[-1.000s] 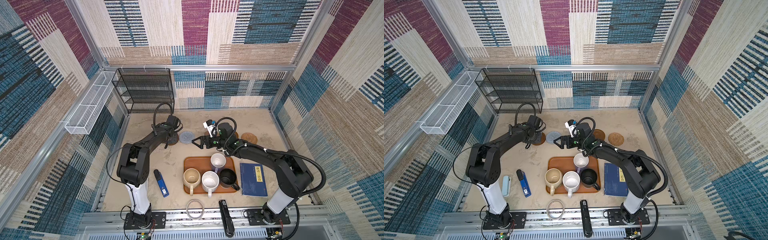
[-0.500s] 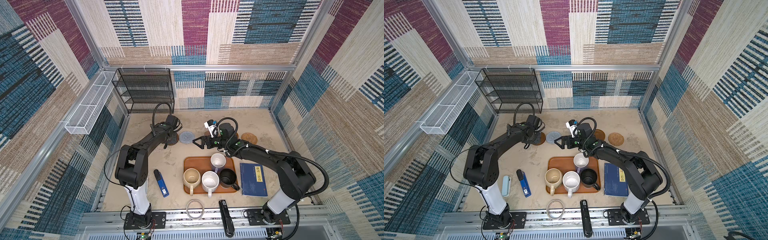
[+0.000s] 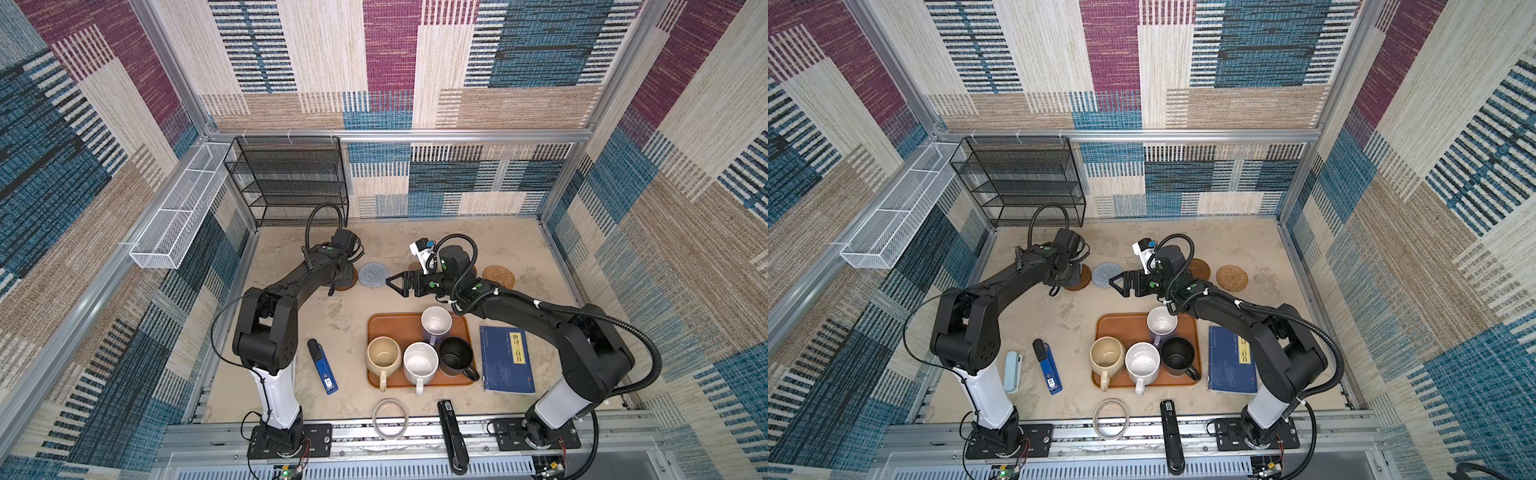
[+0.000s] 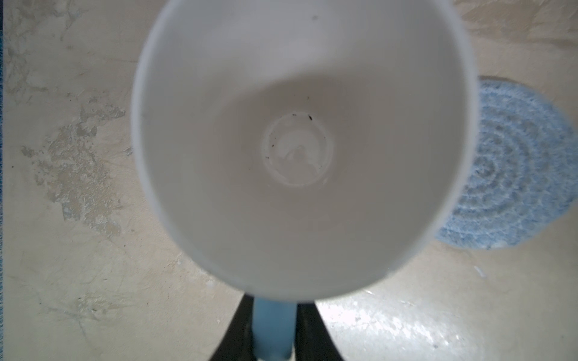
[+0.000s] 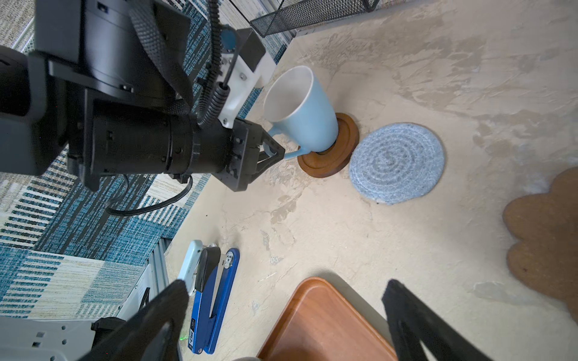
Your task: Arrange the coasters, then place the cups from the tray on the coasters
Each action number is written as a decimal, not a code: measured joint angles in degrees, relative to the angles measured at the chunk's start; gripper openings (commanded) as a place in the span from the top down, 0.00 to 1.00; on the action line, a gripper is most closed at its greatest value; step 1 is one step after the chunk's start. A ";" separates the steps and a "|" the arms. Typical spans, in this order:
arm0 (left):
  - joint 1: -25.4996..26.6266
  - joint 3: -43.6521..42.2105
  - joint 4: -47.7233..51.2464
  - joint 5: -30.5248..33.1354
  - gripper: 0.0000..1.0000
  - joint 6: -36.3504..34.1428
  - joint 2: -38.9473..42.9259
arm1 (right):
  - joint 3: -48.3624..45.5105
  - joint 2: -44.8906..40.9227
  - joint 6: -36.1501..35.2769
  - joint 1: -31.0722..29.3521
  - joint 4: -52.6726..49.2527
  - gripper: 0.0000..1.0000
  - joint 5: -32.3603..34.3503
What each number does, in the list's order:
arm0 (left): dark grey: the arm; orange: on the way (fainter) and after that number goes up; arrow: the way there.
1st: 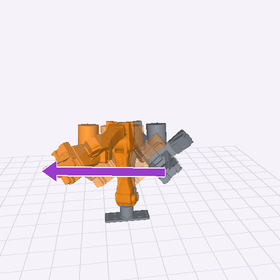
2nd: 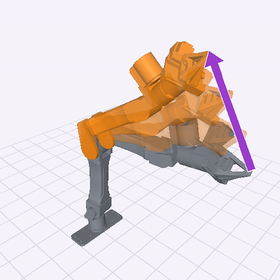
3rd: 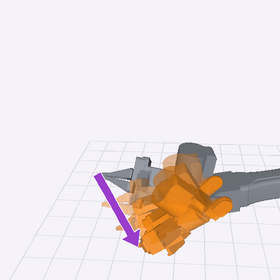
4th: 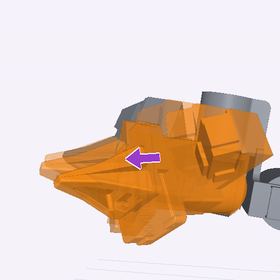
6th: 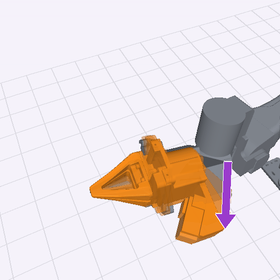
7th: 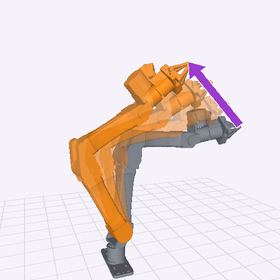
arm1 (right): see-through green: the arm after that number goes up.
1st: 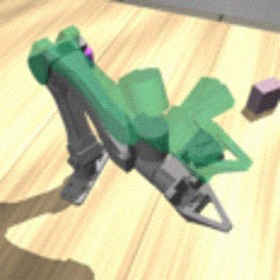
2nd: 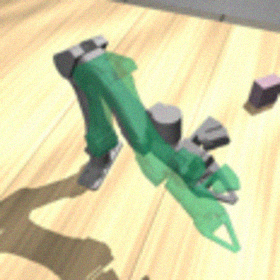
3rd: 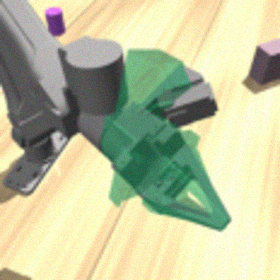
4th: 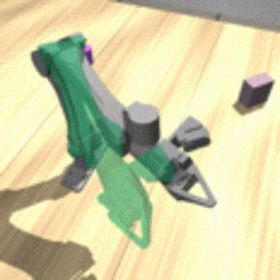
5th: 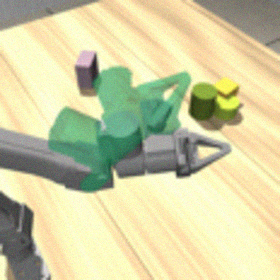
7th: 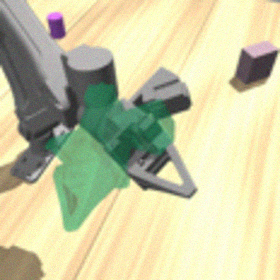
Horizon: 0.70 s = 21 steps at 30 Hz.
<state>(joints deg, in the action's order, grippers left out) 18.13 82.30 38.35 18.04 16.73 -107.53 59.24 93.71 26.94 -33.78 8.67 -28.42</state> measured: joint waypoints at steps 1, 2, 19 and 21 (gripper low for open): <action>0.00 0.11 0.00 0.02 0.85 0.00 -0.17 | 0.00 -0.07 0.00 0.00 0.00 0.00 0.04; 0.00 0.13 0.00 0.00 0.87 -0.04 -0.31 | 0.00 -0.11 0.00 0.00 -0.04 0.00 0.07; 0.00 -1.97 0.85 -3.56 1.00 -0.44 2.80 | -0.48 -0.52 -0.24 -0.02 -1.38 0.01 0.57; -0.02 -2.03 0.83 -3.87 1.00 -0.42 2.73 | -0.50 -0.52 -0.24 -0.02 -1.51 0.01 0.59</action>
<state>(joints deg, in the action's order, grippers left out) 18.11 80.27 39.18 14.17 16.32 -104.79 58.74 93.19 26.70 -33.80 7.16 -27.83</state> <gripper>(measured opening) 0.150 0.992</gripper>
